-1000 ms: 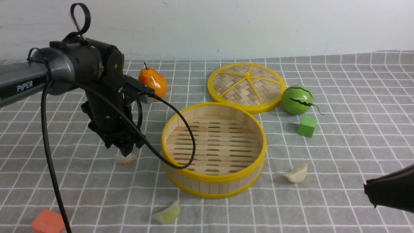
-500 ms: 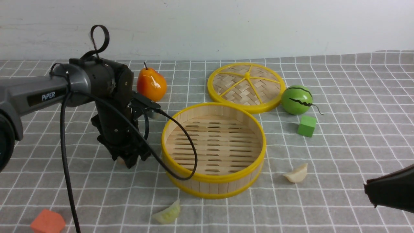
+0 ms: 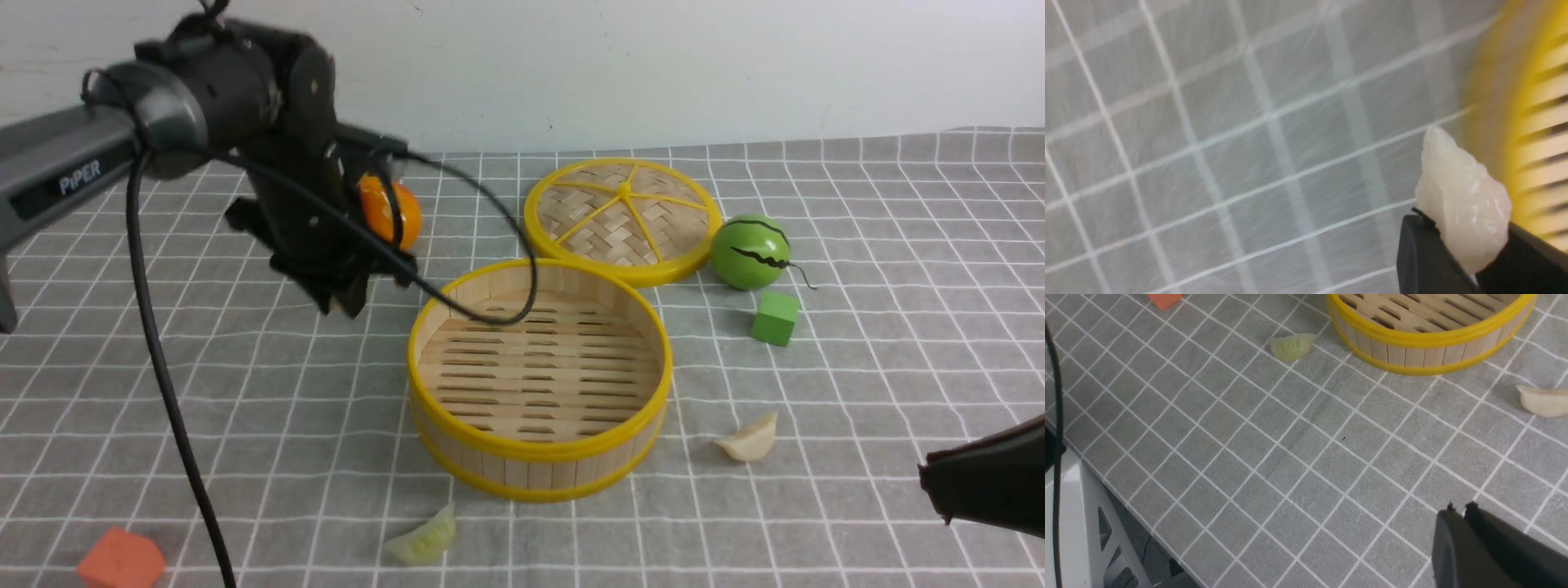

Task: Put the dumplings into the steamer on the table with the grey tablecloth.
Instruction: 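Place the dumpling into the bamboo steamer basket with the left gripper, then reach for and grasp a dumpling on the table with the left gripper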

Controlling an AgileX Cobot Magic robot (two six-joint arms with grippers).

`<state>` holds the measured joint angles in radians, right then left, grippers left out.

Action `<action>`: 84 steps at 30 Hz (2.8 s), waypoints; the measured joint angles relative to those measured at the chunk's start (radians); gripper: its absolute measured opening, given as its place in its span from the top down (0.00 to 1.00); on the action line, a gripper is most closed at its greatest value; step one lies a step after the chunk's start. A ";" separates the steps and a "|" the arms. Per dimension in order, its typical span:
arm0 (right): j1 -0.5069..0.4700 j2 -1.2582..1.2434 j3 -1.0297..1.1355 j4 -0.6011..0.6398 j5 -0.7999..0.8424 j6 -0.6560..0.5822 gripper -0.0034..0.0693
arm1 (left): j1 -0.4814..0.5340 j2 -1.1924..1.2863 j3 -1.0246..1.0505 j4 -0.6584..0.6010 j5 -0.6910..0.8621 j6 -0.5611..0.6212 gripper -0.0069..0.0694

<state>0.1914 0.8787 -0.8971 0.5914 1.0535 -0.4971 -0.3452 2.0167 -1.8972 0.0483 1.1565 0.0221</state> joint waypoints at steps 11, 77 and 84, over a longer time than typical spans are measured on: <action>0.000 -0.044 0.000 0.004 0.032 0.000 0.89 | -0.326 0.097 -0.209 -0.048 -0.002 -0.169 0.70; 0.049 -0.102 0.000 0.006 0.013 0.000 0.82 | -0.348 -0.221 0.850 0.179 -0.544 -0.292 0.31; 0.049 -0.102 0.000 0.006 0.013 0.000 0.81 | -0.349 -0.218 0.848 0.207 -0.490 -0.339 0.65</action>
<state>0.2408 0.7768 -0.8971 0.5978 1.0664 -0.4971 -0.6938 1.7983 -1.0494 0.2553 0.6669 -0.3166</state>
